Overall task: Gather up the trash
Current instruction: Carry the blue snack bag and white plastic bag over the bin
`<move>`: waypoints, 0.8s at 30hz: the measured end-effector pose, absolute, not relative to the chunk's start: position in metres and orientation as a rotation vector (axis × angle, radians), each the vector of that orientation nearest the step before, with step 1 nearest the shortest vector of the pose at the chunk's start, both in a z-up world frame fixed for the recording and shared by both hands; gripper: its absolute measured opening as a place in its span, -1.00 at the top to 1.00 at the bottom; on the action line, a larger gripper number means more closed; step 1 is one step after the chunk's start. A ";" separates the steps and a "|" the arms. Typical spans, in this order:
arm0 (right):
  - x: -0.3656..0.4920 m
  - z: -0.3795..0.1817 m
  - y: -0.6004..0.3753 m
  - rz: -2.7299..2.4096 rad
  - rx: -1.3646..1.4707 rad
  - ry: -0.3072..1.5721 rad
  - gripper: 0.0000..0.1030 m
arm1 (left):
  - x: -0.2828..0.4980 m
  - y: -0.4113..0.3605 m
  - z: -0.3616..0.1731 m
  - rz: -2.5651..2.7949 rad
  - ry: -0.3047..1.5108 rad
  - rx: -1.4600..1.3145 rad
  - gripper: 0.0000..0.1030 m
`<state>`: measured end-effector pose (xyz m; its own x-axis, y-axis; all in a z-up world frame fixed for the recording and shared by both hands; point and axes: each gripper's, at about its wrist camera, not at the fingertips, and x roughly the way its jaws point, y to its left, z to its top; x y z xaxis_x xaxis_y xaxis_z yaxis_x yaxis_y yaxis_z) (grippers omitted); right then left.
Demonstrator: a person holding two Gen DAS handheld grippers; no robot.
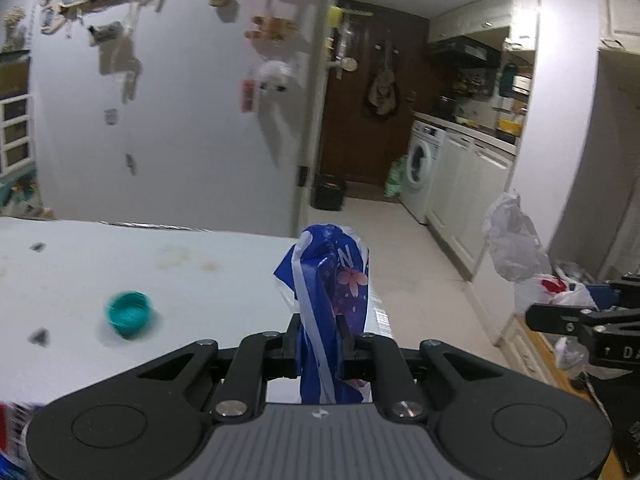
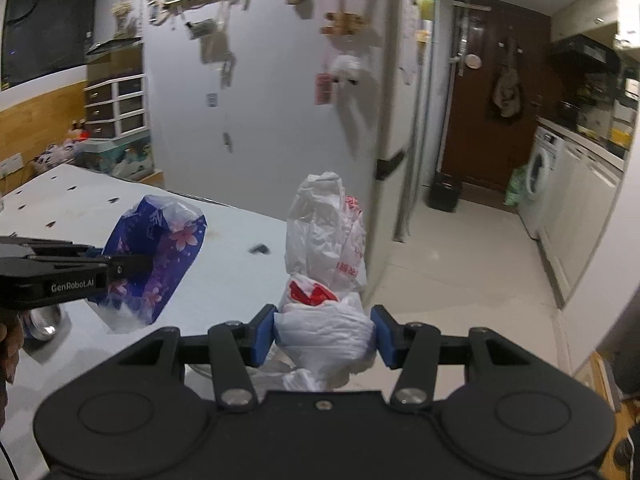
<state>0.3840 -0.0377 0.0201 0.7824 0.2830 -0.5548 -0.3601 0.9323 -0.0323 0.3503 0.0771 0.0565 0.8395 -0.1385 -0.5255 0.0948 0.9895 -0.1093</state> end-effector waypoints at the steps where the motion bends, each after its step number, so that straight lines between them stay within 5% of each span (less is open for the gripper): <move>1: 0.381 0.019 -0.046 0.337 -0.134 0.577 -0.01 | 0.350 0.069 0.056 -0.133 0.565 -0.077 0.70; 24: 0.328 -0.069 -0.207 0.115 -0.008 0.691 -0.01 | 0.331 -0.121 -0.025 -0.321 0.748 0.057 0.70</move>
